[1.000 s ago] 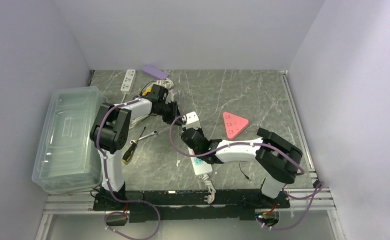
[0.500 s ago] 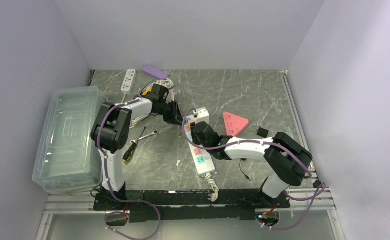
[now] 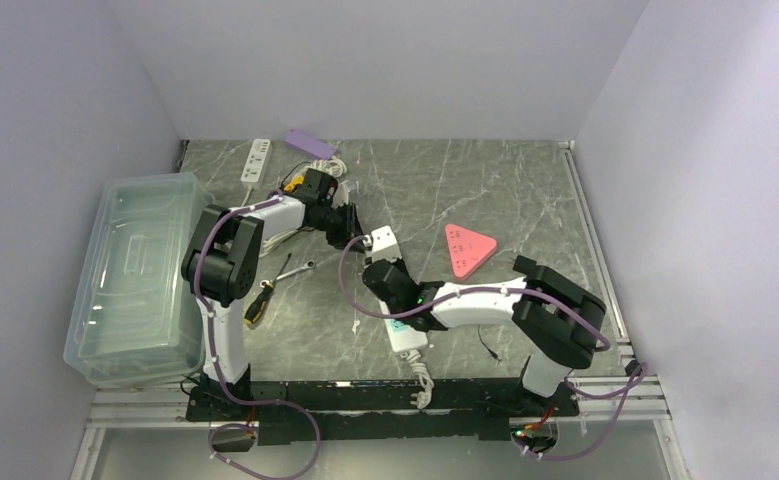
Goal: Pull the plug off the socket
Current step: Remove the plug from the socket.
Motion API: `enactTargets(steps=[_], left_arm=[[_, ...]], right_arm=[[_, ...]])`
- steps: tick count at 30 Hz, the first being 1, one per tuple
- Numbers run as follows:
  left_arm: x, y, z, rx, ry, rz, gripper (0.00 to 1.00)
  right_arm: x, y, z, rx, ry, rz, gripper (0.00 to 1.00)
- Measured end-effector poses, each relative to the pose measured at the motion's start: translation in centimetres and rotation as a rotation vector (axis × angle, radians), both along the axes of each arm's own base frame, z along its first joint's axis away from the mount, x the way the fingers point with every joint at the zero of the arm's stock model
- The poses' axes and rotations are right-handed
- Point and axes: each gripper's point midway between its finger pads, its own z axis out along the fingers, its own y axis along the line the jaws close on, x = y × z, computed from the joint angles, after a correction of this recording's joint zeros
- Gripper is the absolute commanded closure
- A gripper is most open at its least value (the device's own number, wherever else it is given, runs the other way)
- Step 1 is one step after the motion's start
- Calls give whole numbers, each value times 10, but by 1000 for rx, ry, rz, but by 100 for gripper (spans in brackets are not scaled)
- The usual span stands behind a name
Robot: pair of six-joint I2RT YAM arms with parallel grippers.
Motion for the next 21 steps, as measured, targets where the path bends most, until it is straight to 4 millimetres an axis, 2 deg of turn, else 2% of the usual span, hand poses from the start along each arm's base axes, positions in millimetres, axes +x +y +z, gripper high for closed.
enactTargets(steps=[3, 8, 11, 17, 21], left_arm=[[0, 0, 0, 0, 0, -1, 74], [2, -1, 0, -1, -9, -1, 74], [4, -2, 1, -4, -16, -3, 74], [3, -3, 1, -5, -15, -3, 74], [-1, -4, 0, -12, 2, -13, 74]], right_arm=[[3, -4, -1, 36, 31, 3, 100], [15, -19, -2, 221, 153, 16, 100], [20, -24, -2, 271, 190, 28, 100], [15, -21, -1, 236, 167, 42, 100], [5, -13, -1, 127, 97, 48, 100]])
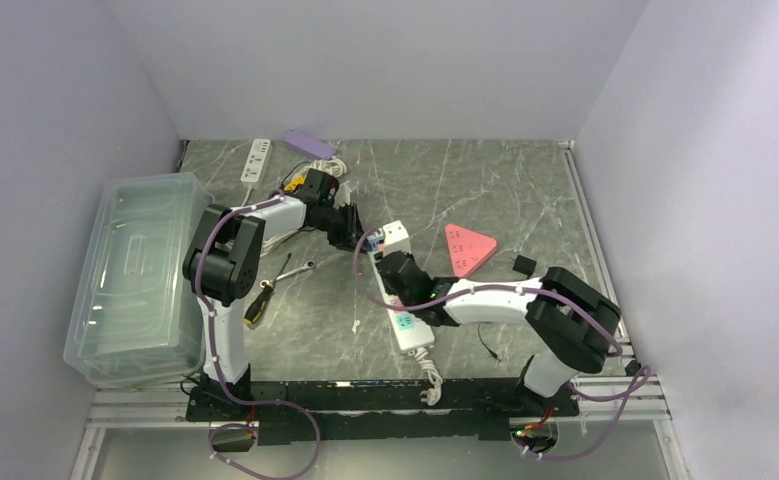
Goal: Pull the plug off the socket
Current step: Remove the plug from the socket.
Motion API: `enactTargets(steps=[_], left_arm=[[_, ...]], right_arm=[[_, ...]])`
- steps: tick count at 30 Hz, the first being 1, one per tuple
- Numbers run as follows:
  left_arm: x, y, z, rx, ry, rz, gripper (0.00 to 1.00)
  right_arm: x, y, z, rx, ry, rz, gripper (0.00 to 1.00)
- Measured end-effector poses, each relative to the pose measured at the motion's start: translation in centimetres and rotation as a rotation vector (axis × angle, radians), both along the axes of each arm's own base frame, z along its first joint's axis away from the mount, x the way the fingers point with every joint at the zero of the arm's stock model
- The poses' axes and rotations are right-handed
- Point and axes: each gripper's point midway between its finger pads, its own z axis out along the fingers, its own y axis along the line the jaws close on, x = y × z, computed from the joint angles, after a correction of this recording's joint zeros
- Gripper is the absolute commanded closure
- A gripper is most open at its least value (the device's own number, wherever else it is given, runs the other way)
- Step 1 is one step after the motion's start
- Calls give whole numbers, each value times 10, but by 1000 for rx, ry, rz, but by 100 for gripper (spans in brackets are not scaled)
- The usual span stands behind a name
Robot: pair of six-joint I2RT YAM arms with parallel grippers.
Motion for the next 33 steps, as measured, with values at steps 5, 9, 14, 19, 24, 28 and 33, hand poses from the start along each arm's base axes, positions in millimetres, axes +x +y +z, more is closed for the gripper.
enactTargets(steps=[5, 9, 14, 19, 24, 28, 33], left_arm=[[-3, 0, 0, -3, 12, -4, 75], [-4, 0, 0, -5, 19, -7, 75], [-5, -1, 0, -7, 22, -9, 75], [-5, -1, 0, -7, 21, -10, 76], [-3, -2, 0, -6, 13, -10, 76], [-2, -2, 0, -3, 10, -8, 76], [-2, -2, 0, -3, 10, -8, 76]], right_arm=[[-6, 8, 2, -159, -104, -11, 100], [-8, 8, 3, -216, -142, -19, 100], [-9, 9, 3, -219, -142, -12, 100], [-6, 4, 2, -153, -87, 6, 100], [4, -6, 0, 24, 43, 19, 100], [6, -8, -1, 83, 85, 36, 100], [4, -7, 0, 59, 65, 44, 100]])
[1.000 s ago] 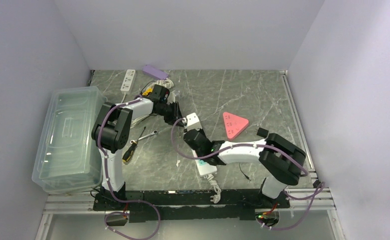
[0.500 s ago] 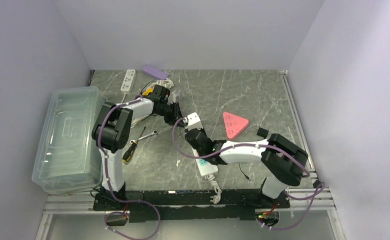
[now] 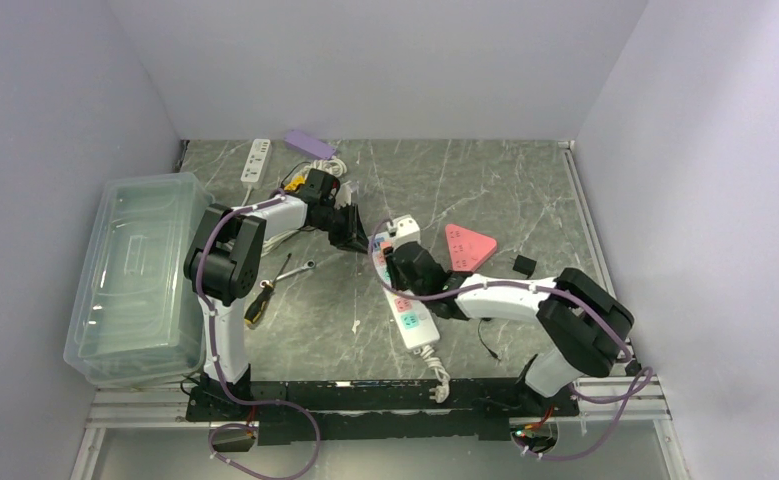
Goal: Pull the plug off the socket
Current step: Remove the plug from the socket.
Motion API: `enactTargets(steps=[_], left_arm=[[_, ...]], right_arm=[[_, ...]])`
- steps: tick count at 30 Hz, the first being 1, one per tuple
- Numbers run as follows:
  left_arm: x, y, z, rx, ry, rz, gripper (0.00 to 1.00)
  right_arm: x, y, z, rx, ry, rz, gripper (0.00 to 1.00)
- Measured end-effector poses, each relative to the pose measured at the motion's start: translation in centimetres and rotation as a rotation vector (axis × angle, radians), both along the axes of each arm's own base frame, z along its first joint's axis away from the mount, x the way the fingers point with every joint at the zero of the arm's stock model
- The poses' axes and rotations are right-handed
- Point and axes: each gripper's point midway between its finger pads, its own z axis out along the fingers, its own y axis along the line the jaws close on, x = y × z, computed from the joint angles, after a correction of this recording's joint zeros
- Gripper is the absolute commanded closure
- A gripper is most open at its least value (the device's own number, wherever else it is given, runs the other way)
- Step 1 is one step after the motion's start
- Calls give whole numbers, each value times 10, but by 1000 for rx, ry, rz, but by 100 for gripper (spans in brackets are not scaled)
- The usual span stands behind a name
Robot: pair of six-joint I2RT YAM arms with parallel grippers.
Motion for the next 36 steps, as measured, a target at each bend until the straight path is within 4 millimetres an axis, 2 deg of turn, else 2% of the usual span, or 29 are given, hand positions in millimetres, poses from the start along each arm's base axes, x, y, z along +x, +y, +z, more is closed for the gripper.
enactTargets(steps=[7, 11, 15, 19, 22, 24, 28, 30, 33, 36], left_arm=[[-7, 0, 0, -4, 34, -9, 76], [-8, 0, 0, -4, 37, -10, 76], [-8, 0, 0, -3, 34, -10, 76], [-5, 0, 0, -4, 23, -9, 76], [-4, 0, 0, -4, 18, -8, 75], [-4, 0, 0, -3, 16, -9, 69], [-3, 2, -3, 17, 8, -7, 42], [-2, 4, -5, 26, 2, -7, 34], [1, 6, 2, 4, -4, 1, 29], [3, 18, 8, 2, -16, 27, 26]], right_arm=[[-15, 13, 4, -206, -153, 2, 100], [-16, 14, 4, -227, -167, -6, 100], [-10, 8, 3, -177, -119, -7, 100], [-3, -1, 0, -20, -5, 5, 100], [0, -3, 0, 34, 33, 19, 100], [0, -3, 0, 38, 37, 25, 100], [0, -4, 0, 43, 32, 20, 100], [-2, -5, 1, 54, 30, 16, 100], [-9, -8, 2, 66, 25, 18, 100], [-16, -13, 4, 81, 17, 16, 100]])
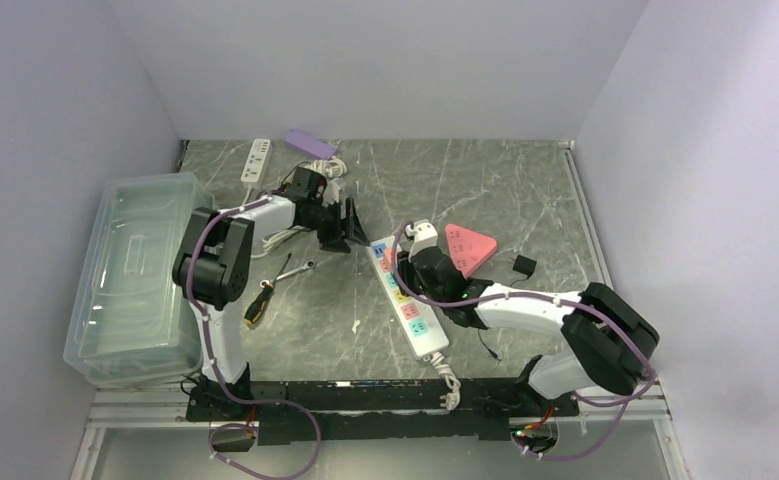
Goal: Pull the plug off the socket
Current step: Remove the plug from the socket.
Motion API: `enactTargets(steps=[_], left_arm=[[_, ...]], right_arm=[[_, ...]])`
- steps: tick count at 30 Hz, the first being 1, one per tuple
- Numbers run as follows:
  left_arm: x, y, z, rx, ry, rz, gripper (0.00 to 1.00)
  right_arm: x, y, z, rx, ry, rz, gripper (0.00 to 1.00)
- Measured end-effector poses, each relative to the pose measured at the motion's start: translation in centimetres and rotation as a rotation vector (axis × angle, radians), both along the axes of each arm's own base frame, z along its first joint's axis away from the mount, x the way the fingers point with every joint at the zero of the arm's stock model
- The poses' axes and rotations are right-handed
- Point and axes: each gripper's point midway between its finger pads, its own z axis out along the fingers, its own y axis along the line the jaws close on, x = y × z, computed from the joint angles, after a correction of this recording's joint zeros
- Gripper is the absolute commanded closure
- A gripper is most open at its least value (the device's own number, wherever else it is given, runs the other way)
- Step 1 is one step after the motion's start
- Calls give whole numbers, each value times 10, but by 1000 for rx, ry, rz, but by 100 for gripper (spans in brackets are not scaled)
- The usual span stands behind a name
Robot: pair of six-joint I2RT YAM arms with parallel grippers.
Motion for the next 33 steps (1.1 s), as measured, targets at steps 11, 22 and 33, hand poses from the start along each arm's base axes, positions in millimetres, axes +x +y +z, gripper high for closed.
enactTargets(steps=[11, 22, 33], left_arm=[[2, 2, 33, -162, -41, 33, 25], [-13, -30, 45, -291, -22, -50, 57], [-11, -33, 42, -340, 11, -36, 87]], right_arm=[[-9, -15, 22, 122, -96, -27, 100], [-14, -6, 31, 195, -123, 24, 100], [-13, -7, 32, 198, -127, 19, 100]])
